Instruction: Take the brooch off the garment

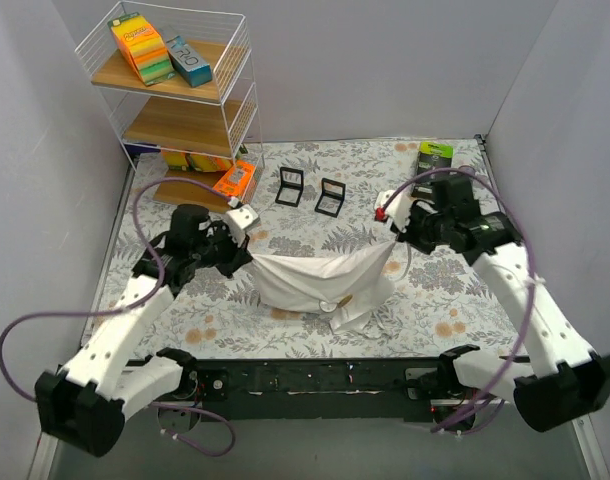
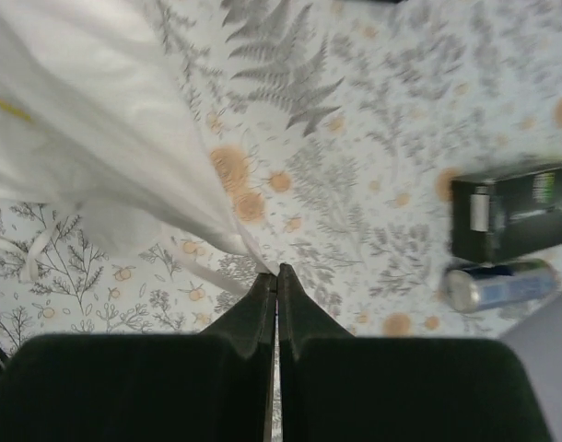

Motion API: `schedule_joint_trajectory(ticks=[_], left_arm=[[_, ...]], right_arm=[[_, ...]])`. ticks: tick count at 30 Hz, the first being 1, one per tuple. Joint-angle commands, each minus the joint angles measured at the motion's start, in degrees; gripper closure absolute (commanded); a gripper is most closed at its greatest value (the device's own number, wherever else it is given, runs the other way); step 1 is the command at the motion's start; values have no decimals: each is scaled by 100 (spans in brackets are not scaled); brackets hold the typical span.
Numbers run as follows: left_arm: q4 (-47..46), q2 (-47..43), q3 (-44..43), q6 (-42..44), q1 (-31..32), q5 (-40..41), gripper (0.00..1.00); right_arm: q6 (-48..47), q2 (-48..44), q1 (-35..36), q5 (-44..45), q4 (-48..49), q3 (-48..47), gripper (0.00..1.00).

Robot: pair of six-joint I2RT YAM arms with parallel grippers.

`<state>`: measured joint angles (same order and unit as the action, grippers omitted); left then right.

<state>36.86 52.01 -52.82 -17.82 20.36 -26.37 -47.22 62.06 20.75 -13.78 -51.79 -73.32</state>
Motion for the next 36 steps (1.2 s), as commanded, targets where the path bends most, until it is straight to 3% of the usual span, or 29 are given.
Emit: schedule_joint_trajectory(ticks=[1, 2, 3, 4, 5, 6, 8, 10, 11, 12, 18, 23, 29, 36], left_arm=[[-1206, 922, 658, -2, -23, 158, 100], [-1460, 1369, 650, 24, -23, 280, 99], [-1550, 1591, 615, 33, -15, 377, 89], [-1611, 1741, 484, -1, -14, 491, 74], [-1647, 1899, 405, -54, -23, 640, 48], [-1638, 1909, 334, -98, -15, 703, 40], [-1551, 1822, 237, -265, -14, 747, 28], [-1402, 1576, 254, -309, -14, 721, 25], [-1166, 1497, 367, -275, -14, 704, 23], [-1033, 1340, 456, -196, -14, 625, 22], [-320, 1145, 1404, 780, -14, 326, 29], [-232, 1679, 1503, 1061, 64, 97, 34], [-1108, 2348, 1476, 904, 275, 114, 27], [-1585, 3262, 1265, 921, 609, 176, 33]], right_arm=[[-472, 752, 16, 130, 1974, 1256, 99], [-446, 998, -1, 147, 2180, 1250, 99], [-376, 1575, -18, 191, 2339, 1180, 98], [-193, 1842, -45, 279, 2488, 1049, 90], [-86, 2071, -89, 314, 2698, 813, 71], [45, 2291, -98, 402, 2866, 715, 63], [371, 2302, -115, 639, 3052, 522, 45], [477, 2118, -115, 405, 2746, 407, 37], [486, 2021, -98, 263, 2510, 397, 16], [495, 1768, -89, 166, 2177, 510, 11], [-523, 643, 192, -450, 1085, 2116, 16], [-1218, 289, 394, -608, 732, 2884, 21], [-1333, 464, 885, -538, 899, 3297, 17], [-1492, 596, 1308, -450, 1223, 3736, 15]])
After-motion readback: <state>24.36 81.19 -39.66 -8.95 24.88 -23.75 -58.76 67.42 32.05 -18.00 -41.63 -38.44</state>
